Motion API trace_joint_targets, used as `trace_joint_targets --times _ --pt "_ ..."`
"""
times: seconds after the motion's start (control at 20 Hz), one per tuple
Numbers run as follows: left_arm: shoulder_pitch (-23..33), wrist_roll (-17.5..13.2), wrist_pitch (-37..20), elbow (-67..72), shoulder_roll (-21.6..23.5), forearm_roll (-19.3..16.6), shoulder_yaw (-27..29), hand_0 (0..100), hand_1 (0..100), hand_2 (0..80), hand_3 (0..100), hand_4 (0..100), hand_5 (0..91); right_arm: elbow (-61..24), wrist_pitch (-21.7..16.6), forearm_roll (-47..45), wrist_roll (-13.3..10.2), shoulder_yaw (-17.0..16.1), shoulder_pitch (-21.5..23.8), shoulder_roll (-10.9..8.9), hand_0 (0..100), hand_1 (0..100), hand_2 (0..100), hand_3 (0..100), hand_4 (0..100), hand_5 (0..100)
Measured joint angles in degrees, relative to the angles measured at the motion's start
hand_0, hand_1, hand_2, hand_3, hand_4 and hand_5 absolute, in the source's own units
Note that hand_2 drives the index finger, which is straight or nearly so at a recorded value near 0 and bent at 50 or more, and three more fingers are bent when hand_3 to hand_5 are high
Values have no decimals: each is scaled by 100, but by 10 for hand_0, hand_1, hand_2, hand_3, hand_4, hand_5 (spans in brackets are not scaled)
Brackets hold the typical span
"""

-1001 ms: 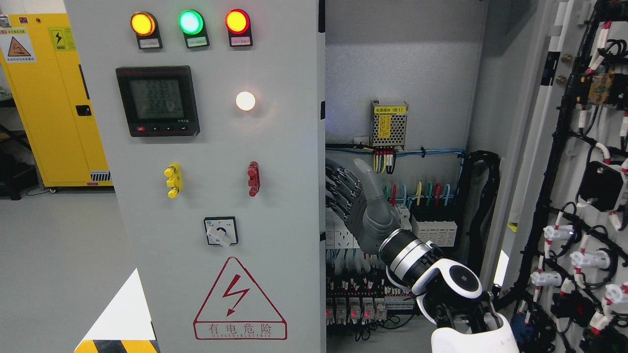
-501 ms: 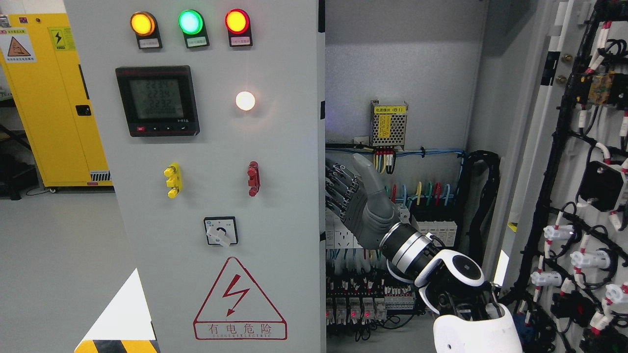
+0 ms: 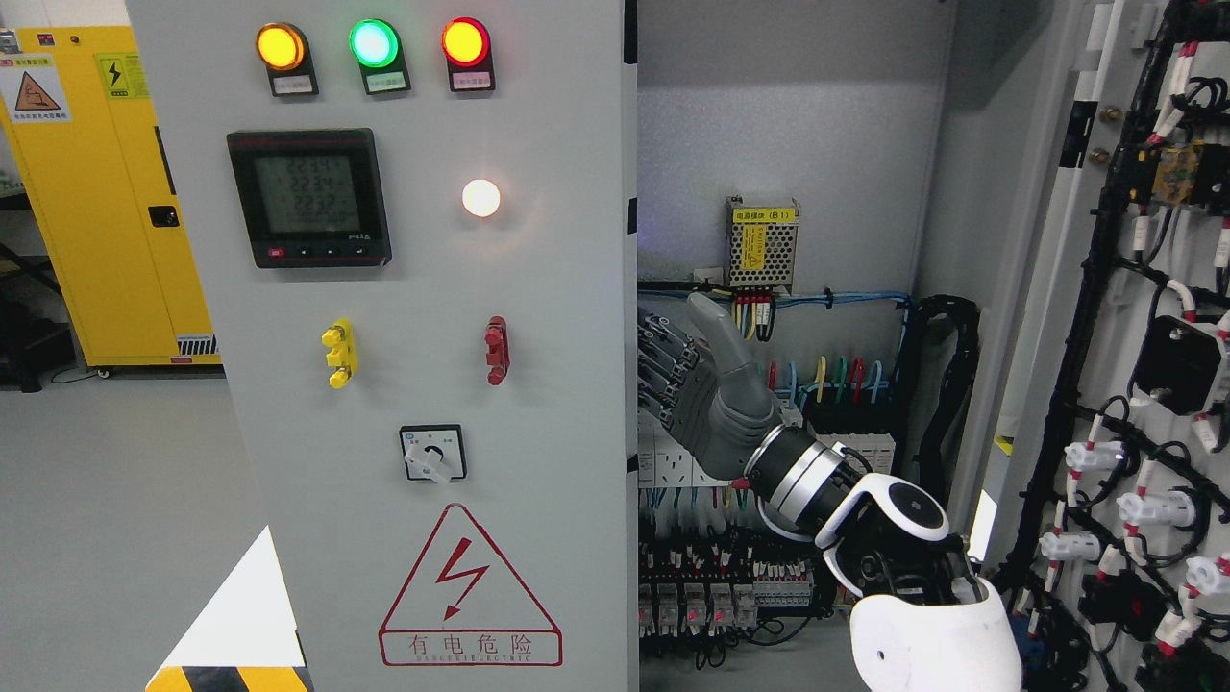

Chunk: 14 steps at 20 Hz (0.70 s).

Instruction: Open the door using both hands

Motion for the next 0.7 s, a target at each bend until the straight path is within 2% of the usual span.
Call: trace_joint_targets --times 0.15,0.25,0.35,0.7 --pt "43 -1 -24 -7 0 0 1 0 0 0 0 0 0 66 0 -95 64 -19 -37 -4 216 15 0 0 0 0" --pt "335 -9 -3 21 0 -1 -1 0 0 0 0 0 0 102 8 -141 122 -31 -59 -7 216 15 0 0 0 0" --pt "185 -12 -109 -2 -2 2 -1 0 0 0 0 0 0 140 54 -180 334 -34 -79 -8 216 15 0 0 0 0" --pt "69 -13 -31 5 -1 0 -1 0 0 0 0 0 0 235 79 -234 460 -50 -99 -9 218 13 0 0 0 0"
